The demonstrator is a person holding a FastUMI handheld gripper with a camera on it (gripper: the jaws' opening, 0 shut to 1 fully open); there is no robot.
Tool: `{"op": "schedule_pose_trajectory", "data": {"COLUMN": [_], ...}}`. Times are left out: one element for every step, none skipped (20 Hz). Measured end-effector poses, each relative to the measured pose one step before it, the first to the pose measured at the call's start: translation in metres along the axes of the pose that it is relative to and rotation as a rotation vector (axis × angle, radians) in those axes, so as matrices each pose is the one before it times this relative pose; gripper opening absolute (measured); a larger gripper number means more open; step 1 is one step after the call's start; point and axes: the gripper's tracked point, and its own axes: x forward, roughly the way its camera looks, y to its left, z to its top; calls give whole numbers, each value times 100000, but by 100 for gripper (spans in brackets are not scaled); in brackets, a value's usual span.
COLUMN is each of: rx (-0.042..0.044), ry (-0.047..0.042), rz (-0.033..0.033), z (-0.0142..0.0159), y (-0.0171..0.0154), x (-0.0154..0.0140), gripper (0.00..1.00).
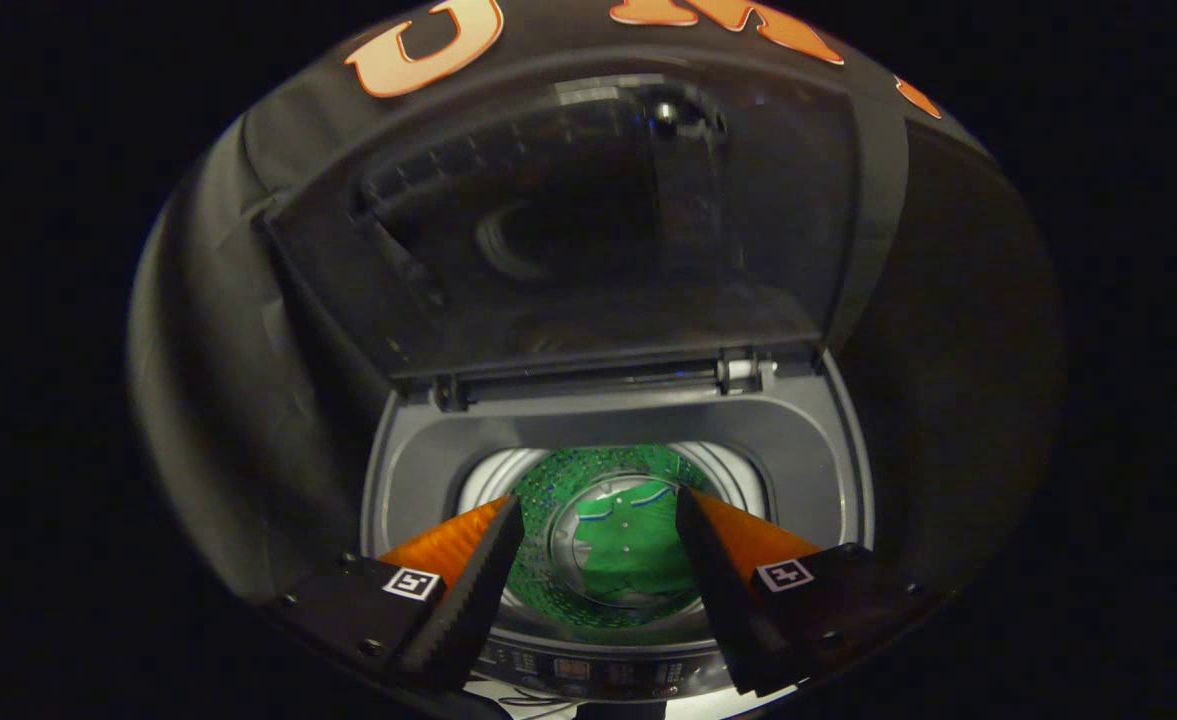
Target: Put the clothes into the washing machine and then close the washing machine lid.
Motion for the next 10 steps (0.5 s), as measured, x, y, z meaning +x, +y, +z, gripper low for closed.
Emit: {"op": "schedule_pose_trajectory", "data": {"rx": [-654,-1137,-1168,-581,32,-348,-727,-1273,-734,-615], "ry": [-2642,-2752,-2421,-2417,-2705,-3302,-3070,-2116,-3072,-2624], "rz": [-76,-491,-862,-171,591,788,151,31,644,578], "z": [969,1239,1105,1287,1321,1593,1430,1416,1640,1450], "y": [270,7,-173,-30,204,263,168,95,200,279], "x": [-1260,-916,-1226,-939,-1077,-687,-634,-681,-341,-244], "gripper": [99,99,99,99,99,99,99,99,99,99]}}
